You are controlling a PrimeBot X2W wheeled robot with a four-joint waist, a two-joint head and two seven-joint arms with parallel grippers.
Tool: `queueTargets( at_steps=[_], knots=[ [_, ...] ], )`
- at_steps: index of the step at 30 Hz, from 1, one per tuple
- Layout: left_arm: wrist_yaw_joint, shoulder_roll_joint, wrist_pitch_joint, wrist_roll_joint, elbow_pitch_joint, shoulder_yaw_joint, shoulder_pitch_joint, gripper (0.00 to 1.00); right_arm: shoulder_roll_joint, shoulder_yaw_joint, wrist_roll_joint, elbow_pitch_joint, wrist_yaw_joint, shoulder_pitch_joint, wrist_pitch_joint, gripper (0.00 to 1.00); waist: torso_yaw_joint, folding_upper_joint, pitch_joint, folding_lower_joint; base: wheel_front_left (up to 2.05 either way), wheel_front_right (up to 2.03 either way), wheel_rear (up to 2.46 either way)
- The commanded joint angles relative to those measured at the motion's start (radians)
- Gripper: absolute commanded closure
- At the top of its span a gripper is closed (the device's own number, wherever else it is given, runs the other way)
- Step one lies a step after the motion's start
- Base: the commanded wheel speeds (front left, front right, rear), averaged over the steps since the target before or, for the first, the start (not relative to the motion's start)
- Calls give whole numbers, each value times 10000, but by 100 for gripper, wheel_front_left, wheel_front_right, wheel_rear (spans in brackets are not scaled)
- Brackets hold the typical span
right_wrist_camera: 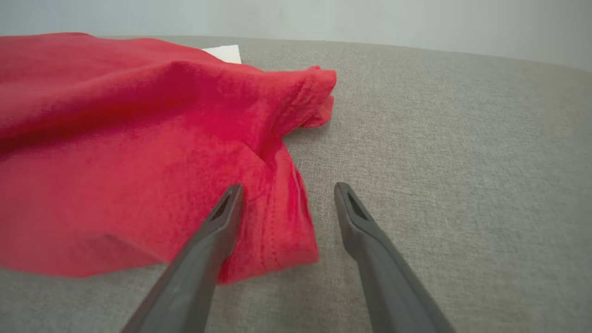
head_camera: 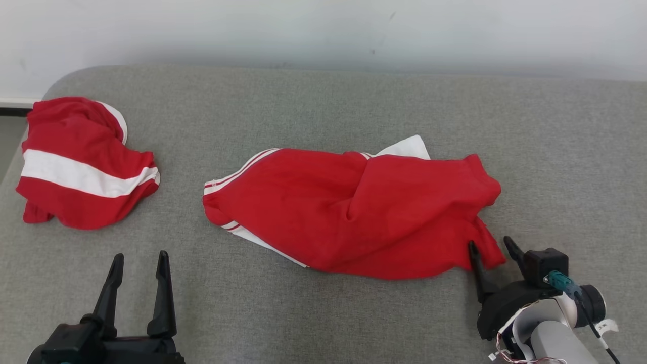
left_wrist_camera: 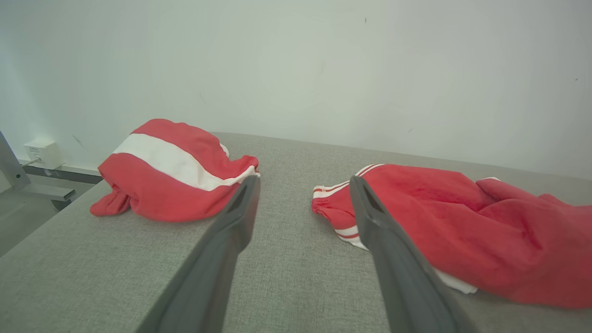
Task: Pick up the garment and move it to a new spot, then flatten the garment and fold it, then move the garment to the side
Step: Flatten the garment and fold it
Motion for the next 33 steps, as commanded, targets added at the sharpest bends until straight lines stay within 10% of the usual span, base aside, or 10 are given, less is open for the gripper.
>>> queueTargets(
  at_steps=[1, 2, 14, 33],
  knots=[
    [-27, -12, -8, 26, 38, 12, -89, 0, -4, 44, 91, 185, -22, -131, -10, 69, 63, 0, 109, -1, 0, 0, 0],
    [-32, -18, -8, 19, 62, 28, -112, 0, 11, 88, 164, 355, -22, -227, -36, 100, 55, 0, 127, -1, 0, 0, 0],
    [-79, -37, -8, 179, 370, 86, 180, 0, -63, 966, 783, 202, -22, 4, -710, 100, -683, 0, -565, -1, 0, 0, 0],
    [-134, -39, -8, 156, 427, 94, 497, 0, -949, 723, 818, -6674, -22, 4584, 717, 100, -1712, 0, -784, -1, 0, 0, 0]
  ],
)
